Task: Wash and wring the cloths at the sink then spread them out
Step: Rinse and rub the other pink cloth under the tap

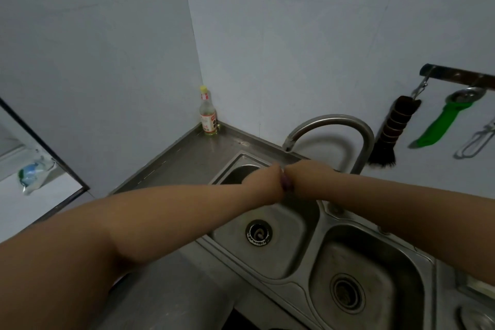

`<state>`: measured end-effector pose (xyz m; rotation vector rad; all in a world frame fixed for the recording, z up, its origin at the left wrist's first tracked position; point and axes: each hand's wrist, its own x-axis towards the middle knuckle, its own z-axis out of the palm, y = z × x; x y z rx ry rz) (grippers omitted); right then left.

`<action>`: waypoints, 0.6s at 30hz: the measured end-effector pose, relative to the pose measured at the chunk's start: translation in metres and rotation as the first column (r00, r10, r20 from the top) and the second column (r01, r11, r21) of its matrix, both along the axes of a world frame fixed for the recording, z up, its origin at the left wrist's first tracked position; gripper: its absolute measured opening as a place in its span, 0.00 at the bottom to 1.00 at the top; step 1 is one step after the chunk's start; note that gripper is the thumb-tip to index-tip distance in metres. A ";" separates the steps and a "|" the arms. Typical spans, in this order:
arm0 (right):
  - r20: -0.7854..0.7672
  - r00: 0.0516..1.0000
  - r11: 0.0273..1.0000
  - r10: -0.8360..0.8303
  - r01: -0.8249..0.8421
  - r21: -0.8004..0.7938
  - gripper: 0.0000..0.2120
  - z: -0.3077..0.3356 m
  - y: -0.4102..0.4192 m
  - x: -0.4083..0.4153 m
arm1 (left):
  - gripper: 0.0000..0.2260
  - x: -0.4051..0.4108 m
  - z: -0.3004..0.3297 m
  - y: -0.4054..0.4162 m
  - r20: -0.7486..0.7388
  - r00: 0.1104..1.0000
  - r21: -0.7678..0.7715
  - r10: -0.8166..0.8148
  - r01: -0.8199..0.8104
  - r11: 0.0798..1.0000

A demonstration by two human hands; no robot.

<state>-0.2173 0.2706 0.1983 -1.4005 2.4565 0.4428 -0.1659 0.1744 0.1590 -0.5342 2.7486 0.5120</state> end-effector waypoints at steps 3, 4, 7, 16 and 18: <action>0.190 0.980 0.979 -0.064 0.099 -0.178 0.11 -0.008 0.004 -0.010 | 0.16 0.003 0.022 -0.017 -0.169 0.935 -0.201 -0.313 0.278 0.939; 0.281 0.954 0.959 -0.108 0.174 -0.223 0.11 -0.010 0.006 -0.009 | 0.16 -0.002 0.028 -0.019 -0.155 0.898 -0.340 -0.411 0.342 0.876; 0.723 0.656 0.750 -0.215 0.586 -0.308 0.12 -0.017 0.007 0.001 | 0.14 -0.015 0.038 -0.026 -0.074 0.769 -0.619 -0.635 0.464 0.633; 0.991 -0.133 0.391 0.002 0.912 0.121 0.14 -0.023 0.002 0.006 | 0.14 -0.040 0.051 -0.040 0.023 0.629 -0.721 -0.777 0.548 0.423; 0.985 -0.166 0.378 0.044 0.915 0.137 0.12 -0.023 0.000 0.005 | 0.14 -0.044 0.052 -0.042 0.025 0.624 -0.738 -0.781 0.539 0.406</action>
